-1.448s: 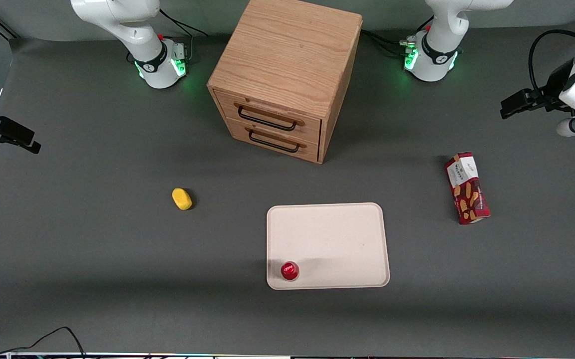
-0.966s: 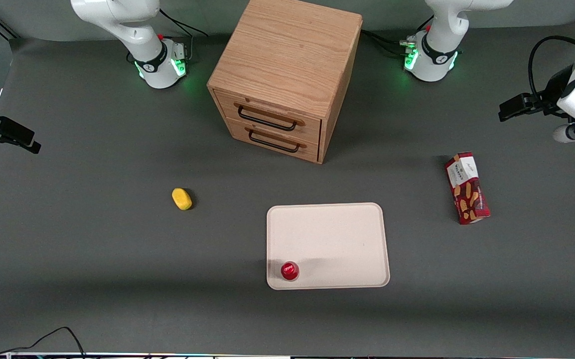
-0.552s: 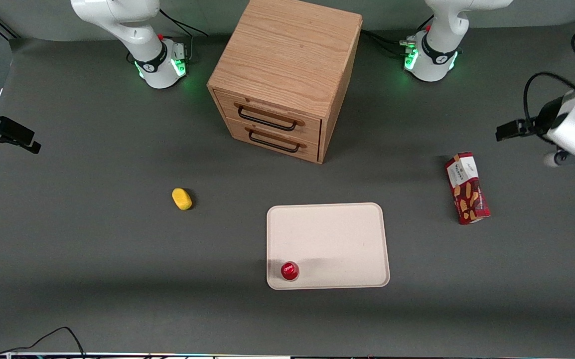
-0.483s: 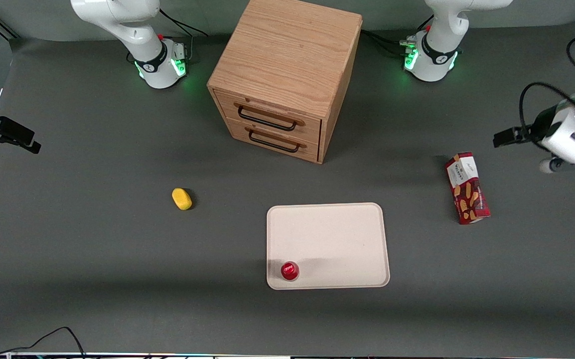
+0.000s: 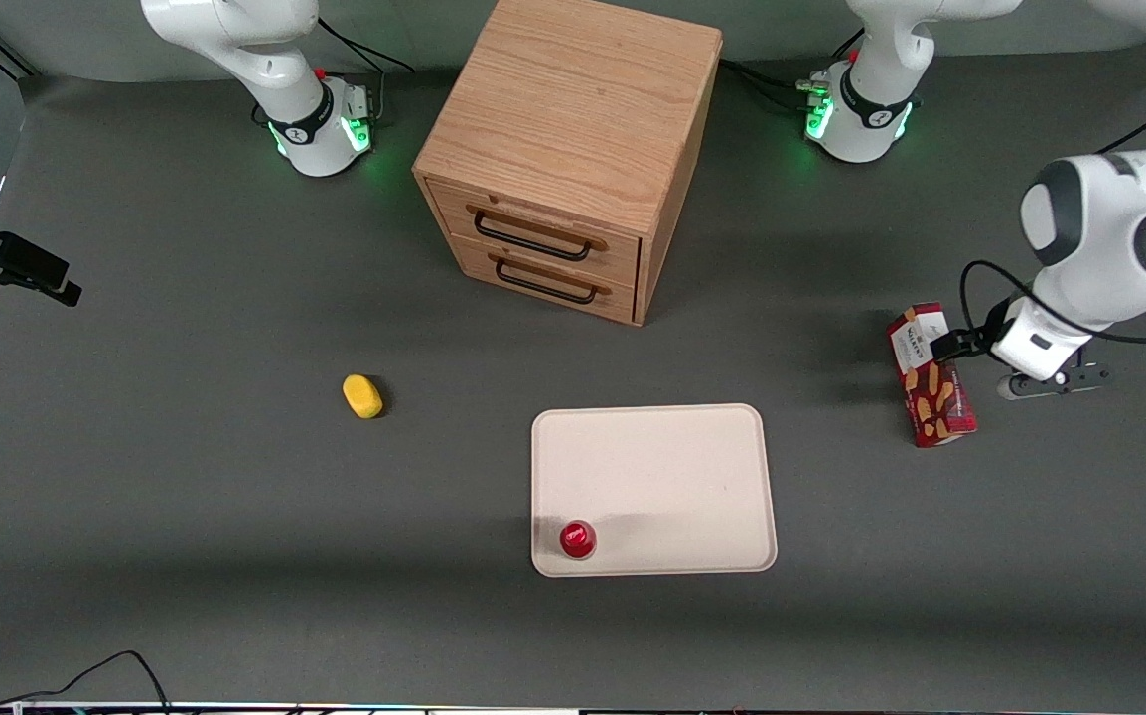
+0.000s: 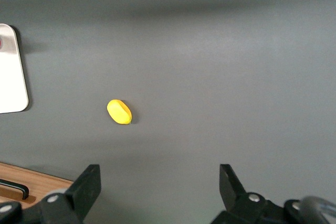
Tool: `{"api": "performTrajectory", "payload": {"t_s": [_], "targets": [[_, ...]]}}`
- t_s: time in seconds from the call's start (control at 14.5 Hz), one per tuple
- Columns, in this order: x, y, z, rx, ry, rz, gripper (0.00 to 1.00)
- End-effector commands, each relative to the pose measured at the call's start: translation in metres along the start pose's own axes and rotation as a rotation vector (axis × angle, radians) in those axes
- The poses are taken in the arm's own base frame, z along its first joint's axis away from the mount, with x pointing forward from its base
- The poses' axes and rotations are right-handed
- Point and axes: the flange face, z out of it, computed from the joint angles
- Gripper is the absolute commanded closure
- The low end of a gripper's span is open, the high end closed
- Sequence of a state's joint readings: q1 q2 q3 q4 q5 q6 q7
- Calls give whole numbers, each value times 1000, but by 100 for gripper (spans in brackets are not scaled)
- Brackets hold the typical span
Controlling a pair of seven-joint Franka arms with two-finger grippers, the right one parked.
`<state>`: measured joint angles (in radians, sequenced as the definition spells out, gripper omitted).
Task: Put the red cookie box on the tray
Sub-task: 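Close the left gripper on the shortbread box and lift it, then carry the held box over the white tray beside the red ball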
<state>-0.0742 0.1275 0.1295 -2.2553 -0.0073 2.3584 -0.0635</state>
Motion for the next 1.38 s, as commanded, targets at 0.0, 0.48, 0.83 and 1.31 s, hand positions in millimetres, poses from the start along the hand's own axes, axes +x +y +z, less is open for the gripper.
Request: {"api": "performTrajectory", "payload": {"t_s": [0.0, 0.48, 0.83, 1.31], "targets": [[-4, -2, 36, 9, 51, 55, 0], [-4, -3, 78, 14, 103, 50, 74], [-2, -1, 68, 8, 108, 35, 100], [47, 80, -72, -12, -44, -95, 100]]}}
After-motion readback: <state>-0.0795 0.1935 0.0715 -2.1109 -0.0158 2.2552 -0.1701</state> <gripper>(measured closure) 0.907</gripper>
